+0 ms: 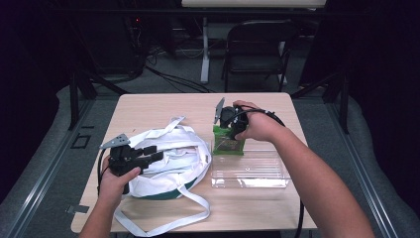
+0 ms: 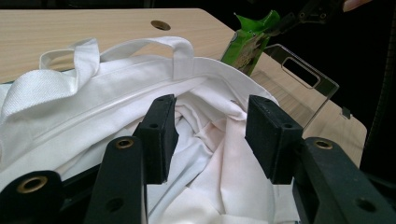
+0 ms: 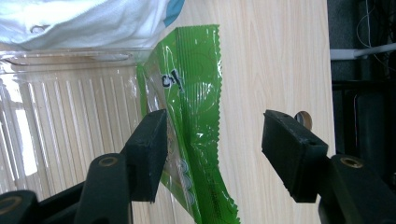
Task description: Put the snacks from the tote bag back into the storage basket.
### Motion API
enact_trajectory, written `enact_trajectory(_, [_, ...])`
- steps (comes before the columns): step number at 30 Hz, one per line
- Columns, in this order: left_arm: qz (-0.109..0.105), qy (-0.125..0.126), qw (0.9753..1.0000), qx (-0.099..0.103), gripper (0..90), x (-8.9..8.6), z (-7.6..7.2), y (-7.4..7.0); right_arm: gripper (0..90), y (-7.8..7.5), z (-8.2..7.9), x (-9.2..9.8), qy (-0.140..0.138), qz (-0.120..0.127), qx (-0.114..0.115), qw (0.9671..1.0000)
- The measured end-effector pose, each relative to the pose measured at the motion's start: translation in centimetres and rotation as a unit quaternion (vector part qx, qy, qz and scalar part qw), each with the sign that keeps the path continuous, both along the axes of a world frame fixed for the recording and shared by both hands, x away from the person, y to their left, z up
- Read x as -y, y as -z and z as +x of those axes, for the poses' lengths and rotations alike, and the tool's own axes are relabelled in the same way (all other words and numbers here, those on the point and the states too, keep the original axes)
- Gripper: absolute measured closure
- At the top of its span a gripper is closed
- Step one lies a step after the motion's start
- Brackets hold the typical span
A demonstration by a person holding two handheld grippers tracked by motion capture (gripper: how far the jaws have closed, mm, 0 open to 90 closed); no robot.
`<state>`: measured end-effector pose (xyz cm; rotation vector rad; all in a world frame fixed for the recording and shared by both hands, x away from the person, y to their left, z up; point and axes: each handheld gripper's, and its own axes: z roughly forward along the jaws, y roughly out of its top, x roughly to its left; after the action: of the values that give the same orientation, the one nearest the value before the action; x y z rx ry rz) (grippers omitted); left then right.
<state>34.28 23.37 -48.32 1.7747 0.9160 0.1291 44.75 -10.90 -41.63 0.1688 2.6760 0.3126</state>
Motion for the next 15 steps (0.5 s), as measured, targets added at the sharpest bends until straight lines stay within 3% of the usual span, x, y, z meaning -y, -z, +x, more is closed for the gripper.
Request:
enact_trajectory(11, [0.001, 0.001, 1.0000, 0.001, 52.7, -0.04, 0.00, -0.01, 40.8, -0.66, -0.38, 0.20, -0.002, 0.004, 0.006, 1.0000])
enact_trajectory(15, [0.003, 0.001, 1.0000, 0.000, 52.7, -0.08, 0.00, -0.03, 40.7, -1.05, -0.65, 0.43, 0.001, 0.016, 0.008, 0.9998])
